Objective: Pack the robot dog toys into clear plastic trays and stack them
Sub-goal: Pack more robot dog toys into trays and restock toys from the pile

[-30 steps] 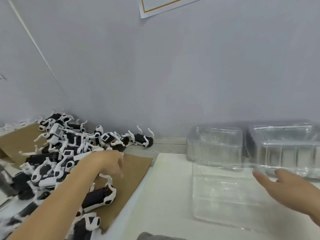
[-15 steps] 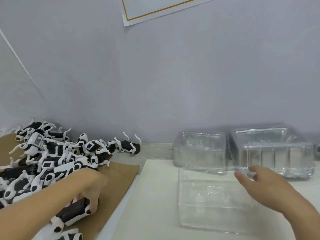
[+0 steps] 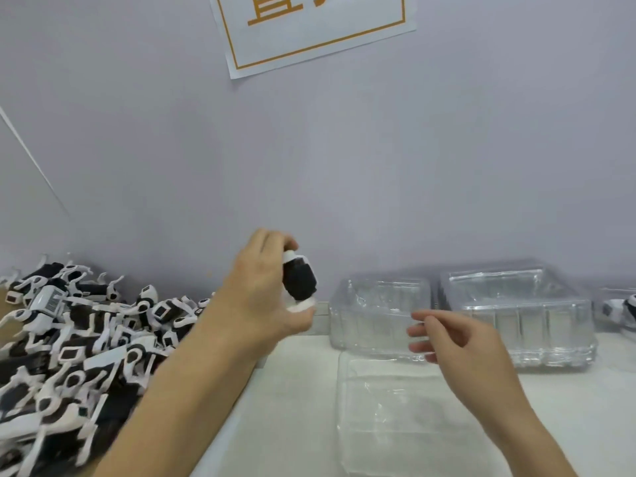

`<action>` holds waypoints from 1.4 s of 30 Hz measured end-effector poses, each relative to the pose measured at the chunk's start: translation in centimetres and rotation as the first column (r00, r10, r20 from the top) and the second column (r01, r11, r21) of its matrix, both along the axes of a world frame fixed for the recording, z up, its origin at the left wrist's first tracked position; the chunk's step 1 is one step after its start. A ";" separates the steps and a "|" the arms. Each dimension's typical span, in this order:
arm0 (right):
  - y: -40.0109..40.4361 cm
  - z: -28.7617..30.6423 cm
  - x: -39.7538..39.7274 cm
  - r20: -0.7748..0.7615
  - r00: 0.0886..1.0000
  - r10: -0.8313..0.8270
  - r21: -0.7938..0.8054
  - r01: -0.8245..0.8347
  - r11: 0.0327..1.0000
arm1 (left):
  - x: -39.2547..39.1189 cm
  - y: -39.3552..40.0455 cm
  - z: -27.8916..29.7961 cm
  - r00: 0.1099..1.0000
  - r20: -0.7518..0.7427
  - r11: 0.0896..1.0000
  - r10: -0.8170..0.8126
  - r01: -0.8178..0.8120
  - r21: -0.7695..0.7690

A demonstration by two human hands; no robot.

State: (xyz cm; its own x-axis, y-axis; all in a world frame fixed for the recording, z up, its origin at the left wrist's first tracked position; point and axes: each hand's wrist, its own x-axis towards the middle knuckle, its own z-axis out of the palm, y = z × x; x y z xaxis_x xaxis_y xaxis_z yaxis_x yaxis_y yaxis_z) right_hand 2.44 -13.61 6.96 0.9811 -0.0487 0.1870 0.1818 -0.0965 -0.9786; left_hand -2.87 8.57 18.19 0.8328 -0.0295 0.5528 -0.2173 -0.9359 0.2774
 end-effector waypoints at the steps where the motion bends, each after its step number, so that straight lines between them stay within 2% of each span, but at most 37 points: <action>1: 0.6 -0.1 -0.1 -0.037 0.997 0.061 0.072 -0.058 0.996 | 0.0 -1.6 -1.2 0.994 0.098 0.995 -0.052 0.060 -0.084; 4: 1.6 -0.4 0.2 -0.130 0.971 0.203 0.304 -0.156 0.940 | 0.8 -5.6 -5.1 0.958 0.258 0.950 -0.127 0.192 -0.246; 7: 1.3 -0.1 0.9 -0.166 0.941 0.295 0.448 -0.194 0.873 | 1.5 -8.3 -8.7 0.942 0.269 0.881 -0.200 0.293 -0.371; 11: -0.2 -0.2 1.8 -0.150 0.908 0.392 0.441 -0.293 0.848 | 2.6 -11.0 -11.9 0.892 0.270 0.855 -0.362 0.434 -0.286; 15: -1.5 -1.1 2.7 -0.152 0.905 0.398 0.418 -0.306 0.855 | 3.2 -10.8 -12.5 0.855 0.199 0.786 -0.478 0.518 -0.338; 17: -1.6 -1.8 3.2 -0.145 0.912 0.384 0.390 -0.305 0.869 | 3.2 -11.4 -11.2 0.893 0.107 0.842 -0.436 0.447 -0.301; 18: -1.4 -2.0 3.2 -0.132 0.907 0.400 0.321 -0.343 0.883 | 3.0 -11.1 -11.4 0.916 0.067 0.856 -0.396 0.395 -0.333; 19: -1.1 -2.2 3.2 -0.122 0.903 0.413 0.256 -0.373 0.892 | 2.9 -11.5 -11.0 0.947 0.054 0.845 -0.317 0.307 -0.437; 20: -0.8 -2.4 3.1 -0.127 0.907 0.401 0.214 -0.370 0.904 | 2.7 -11.0 -10.6 0.934 0.044 0.815 -0.354 0.332 -0.475; 21: -0.6 -2.6 3.1 -0.149 0.928 0.342 0.198 -0.311 0.930 | 2.4 -10.3 -10.2 0.881 0.038 0.751 -0.472 0.424 -0.507; 22: -0.5 -3.0 3.2 -0.175 0.948 0.266 0.180 -0.235 0.955 | 2.3 -9.6 -10.2 0.850 0.084 0.702 -0.520 0.481 -0.525; 25: -0.2 -3.1 3.1 -0.188 0.970 0.155 0.085 -0.142 0.986 | 3.2 -6.8 -11.0 0.895 0.128 0.709 -0.428 0.420 -0.567; 28: -0.1 -3.1 3.1 -0.173 0.973 0.154 0.117 -0.135 0.984 | 3.7 -5.3 -12.3 0.952 0.163 0.682 -0.258 0.299 -0.667; 30: -0.3 -3.1 3.2 -0.177 0.972 0.157 0.175 -0.126 0.976 | 4.0 -3.3 -13.9 0.987 0.124 0.699 -0.103 0.161 -0.697; 32: -0.5 -3.1 3.2 -0.173 0.972 0.159 0.197 -0.124 0.973 | 4.3 -1.3 -15.5 1.000 0.006 0.670 -0.018 0.016 -0.742; 34: -0.5 -2.9 3.2 -0.157 0.973 0.169 0.183 -0.140 0.973 | 4.3 -0.5 -16.3 0.997 -0.063 0.593 -0.034 -0.030 -0.805; 37: -0.7 -2.6 3.1 -0.103 0.973 0.205 0.163 -0.186 0.969 | 4.6 -0.7 -17.5 0.967 -0.165 0.464 -0.194 -0.057 -0.884; 40: -0.7 -2.5 2.8 -0.060 0.983 0.171 0.122 -0.163 0.979 | 5.2 -1.7 -18.4 0.923 -0.258 0.443 -0.286 -0.111 -0.889; 42: -0.5 -2.2 2.5 -0.037 0.983 0.178 0.039 -0.176 0.984 | 5.4 -2.3 -18.5 0.893 -0.296 0.443 -0.338 -0.127 -0.887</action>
State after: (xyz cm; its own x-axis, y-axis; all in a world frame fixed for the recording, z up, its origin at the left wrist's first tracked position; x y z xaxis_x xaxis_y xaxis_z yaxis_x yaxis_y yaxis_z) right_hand 4.94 -14.07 4.80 0.9815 0.1205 0.1486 0.1535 -0.0318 -0.9876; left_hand 2.50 6.23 -0.27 0.9860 0.1649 -0.0255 0.0442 -0.1109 0.9929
